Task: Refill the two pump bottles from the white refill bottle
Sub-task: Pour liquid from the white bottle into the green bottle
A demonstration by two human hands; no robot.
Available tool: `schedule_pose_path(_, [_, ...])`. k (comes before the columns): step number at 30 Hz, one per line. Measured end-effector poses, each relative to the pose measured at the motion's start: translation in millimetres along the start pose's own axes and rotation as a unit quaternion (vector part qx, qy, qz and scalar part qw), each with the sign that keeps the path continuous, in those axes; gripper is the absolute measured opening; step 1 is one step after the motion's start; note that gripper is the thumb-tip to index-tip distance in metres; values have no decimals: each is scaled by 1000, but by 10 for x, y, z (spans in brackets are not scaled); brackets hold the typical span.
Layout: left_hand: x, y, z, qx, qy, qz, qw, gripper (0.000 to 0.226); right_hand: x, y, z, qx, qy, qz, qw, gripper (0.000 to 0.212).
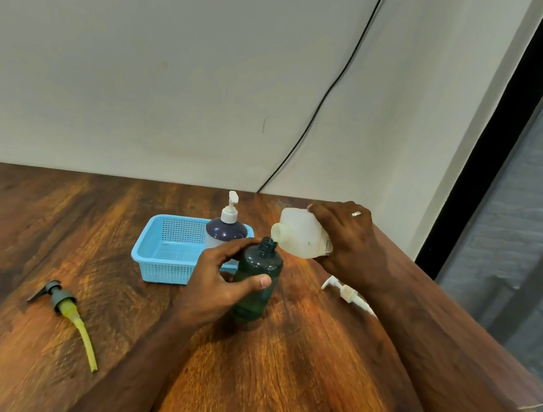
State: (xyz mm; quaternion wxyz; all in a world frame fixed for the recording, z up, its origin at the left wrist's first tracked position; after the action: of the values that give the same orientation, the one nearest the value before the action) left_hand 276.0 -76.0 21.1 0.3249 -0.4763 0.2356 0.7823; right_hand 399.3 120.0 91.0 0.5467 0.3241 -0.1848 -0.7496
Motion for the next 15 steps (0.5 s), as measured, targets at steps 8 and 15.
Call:
schedule_pose_path(8, [13,2,6,1,9,3,1000,51,13,17,-5,-3,2,-5,1000,71])
schedule_pose_path(15, [9,-1,2,3,5,3,1000,51,-2,6,-7,10,3,-6,1000,70])
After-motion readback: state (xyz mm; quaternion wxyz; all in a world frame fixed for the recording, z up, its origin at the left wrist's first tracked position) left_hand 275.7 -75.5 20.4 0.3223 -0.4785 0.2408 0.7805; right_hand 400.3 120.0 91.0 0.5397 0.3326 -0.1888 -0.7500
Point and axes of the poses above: each hand's wrist, its own z-axis towards the middle knuckle, its own y-axis out of the back of the hand, x = y × z, the point moved 3 cm from there along z, towards the middle knuckle, and after that the axes turned 6 degrees about -z, right-handed, at the moved point
